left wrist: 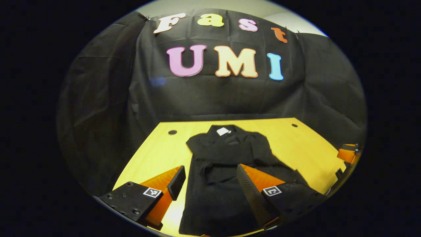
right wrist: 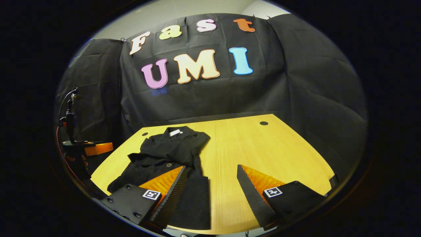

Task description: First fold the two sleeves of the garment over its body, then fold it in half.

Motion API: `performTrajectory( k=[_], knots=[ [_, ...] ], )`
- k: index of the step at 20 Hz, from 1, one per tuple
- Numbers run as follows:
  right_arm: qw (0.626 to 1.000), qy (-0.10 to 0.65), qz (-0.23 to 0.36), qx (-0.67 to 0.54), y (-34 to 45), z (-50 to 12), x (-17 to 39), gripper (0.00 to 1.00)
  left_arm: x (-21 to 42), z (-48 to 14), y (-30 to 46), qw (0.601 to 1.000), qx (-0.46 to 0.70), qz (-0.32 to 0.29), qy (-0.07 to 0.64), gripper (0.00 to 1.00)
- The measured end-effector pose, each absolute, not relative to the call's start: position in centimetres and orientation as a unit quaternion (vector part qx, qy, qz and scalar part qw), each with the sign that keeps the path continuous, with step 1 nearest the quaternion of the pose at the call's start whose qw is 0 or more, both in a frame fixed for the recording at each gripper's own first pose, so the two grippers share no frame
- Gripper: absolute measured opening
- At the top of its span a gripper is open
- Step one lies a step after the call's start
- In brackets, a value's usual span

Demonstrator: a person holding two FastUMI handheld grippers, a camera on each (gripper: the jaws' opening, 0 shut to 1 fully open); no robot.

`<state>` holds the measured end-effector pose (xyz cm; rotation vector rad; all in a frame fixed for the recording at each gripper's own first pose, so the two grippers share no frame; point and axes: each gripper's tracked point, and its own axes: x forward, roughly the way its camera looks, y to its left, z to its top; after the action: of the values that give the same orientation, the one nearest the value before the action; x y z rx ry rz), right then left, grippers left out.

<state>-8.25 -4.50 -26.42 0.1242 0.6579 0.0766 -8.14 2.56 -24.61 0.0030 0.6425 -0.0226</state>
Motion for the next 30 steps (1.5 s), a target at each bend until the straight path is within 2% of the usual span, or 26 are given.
performTrajectory(
  k=[7, 8, 9, 12, 13, 14, 15, 16, 17, 18, 19, 20, 21, 22, 25, 27, 28, 29, 30],
  knots=[
    [0.912, 0.407, 0.045, 0.024, -1.7, -32.9, -15.3, 0.98, -17.8, -31.7, 6.4, 0.909, -0.002, 0.001, 0.416, 0.96],
    [0.906, 0.421, 0.043, 0.018, -1.6, -34.0, -16.1, 0.94, -18.6, -32.7, 6.6, 0.903, -0.002, 0.001, 0.429, 0.96],
    [0.900, 0.435, 0.041, 0.010, -1.6, -35.1, -16.8, 0.98, -19.7, -33.7, 6.8, 0.896, -0.002, 0.001, 0.443, 0.96],
    [0.879, 0.476, 0.033, -0.004, -1.8, -37.8, -19.2, 0.98, -21.5, -35.4, 7.3, 0.883, -0.005, 0.002, 0.469, 0.97],
    [0.872, 0.488, 0.032, -0.004, -1.8, -38.7, -19.5, 0.94, -22.0, -36.0, 7.4, 0.879, -0.009, 0.002, 0.477, 0.97],
    [0.867, 0.497, 0.032, -0.002, -1.6, -39.5, -19.8, 0.98, -22.7, -36.7, 7.3, 0.873, -0.013, 0.003, 0.487, 0.97],
    [0.863, 0.504, 0.034, 0.000, -1.5, -40.1, -20.2, 0.98, -23.6, -37.6, 7.2, 0.868, -0.018, 0.003, 0.497, 0.96],
    [0.859, 0.511, 0.035, 0.001, -1.3, -40.6, -20.4, 0.94, -23.6, -37.5, 7.3, 0.867, -0.016, 0.005, 0.498, 0.94],
    [0.854, 0.518, 0.035, 0.000, -1.4, -41.1, -20.6, 0.98, -23.2, -37.4, 7.3, 0.874, -0.010, -0.001, 0.486, 0.98],
    [0.849, 0.527, 0.037, 0.000, -1.4, -41.4, -21.0, 0.94, -23.6, -37.7, 7.1, 0.873, -0.007, -0.008, 0.487, 0.99],
    [0.854, 0.519, 0.037, 0.000, -1.2, -41.4, -20.4, 0.99, -23.6, -37.6, 7.1, 0.875, -0.005, -0.013, 0.484, 0.96],
    [0.851, 0.524, 0.039, 0.000, -1.1, -41.6, -20.6, 0.99, -23.8, -37.6, 7.1, 0.877, -0.006, -0.017, 0.480, 0.96],
    [0.853, 0.520, 0.045, -0.001, -0.8, -41.4, -20.4, 0.92, -23.7, -37.6, 7.0, 0.880, -0.008, -0.021, 0.475, 0.93],
    [0.853, 0.519, 0.057, -0.001, -0.4, -41.5, -20.4, 0.94, -23.6, -37.5, 6.6, 0.884, -0.006, -0.030, 0.466, 0.92],
    [0.857, 0.509, 0.082, 0.004, 1.0, -41.6, -20.3, 0.51, -23.4, -37.5, 5.2, 0.896, -0.004, -0.062, 0.439, 0.50],
    [0.860, 0.505, 0.074, 0.016, 1.5, -41.7, -20.3, 0.08, -23.3, -37.4, 4.5, 0.901, -0.025, -0.073, 0.427, 0.23],
    [0.859, 0.507, 0.067, 0.023, 1.4, -42.0, -20.2, 0.08, -23.2, -37.5, 4.3, 0.903, -0.039, -0.072, 0.422, 0.12],
    [0.858, 0.510, 0.062, 0.030, 1.4, -41.8, -20.2, 0.03, -23.2, -37.4, 4.4, 0.902, -0.052, -0.069, 0.424, 0.01],
    [0.853, 0.517, 0.061, 0.038, 1.5, -41.7, -20.2, 0.03, -23.3, -37.6, 4.4, 0.898, -0.063, -0.065, 0.430, 0.00]
  ],
)
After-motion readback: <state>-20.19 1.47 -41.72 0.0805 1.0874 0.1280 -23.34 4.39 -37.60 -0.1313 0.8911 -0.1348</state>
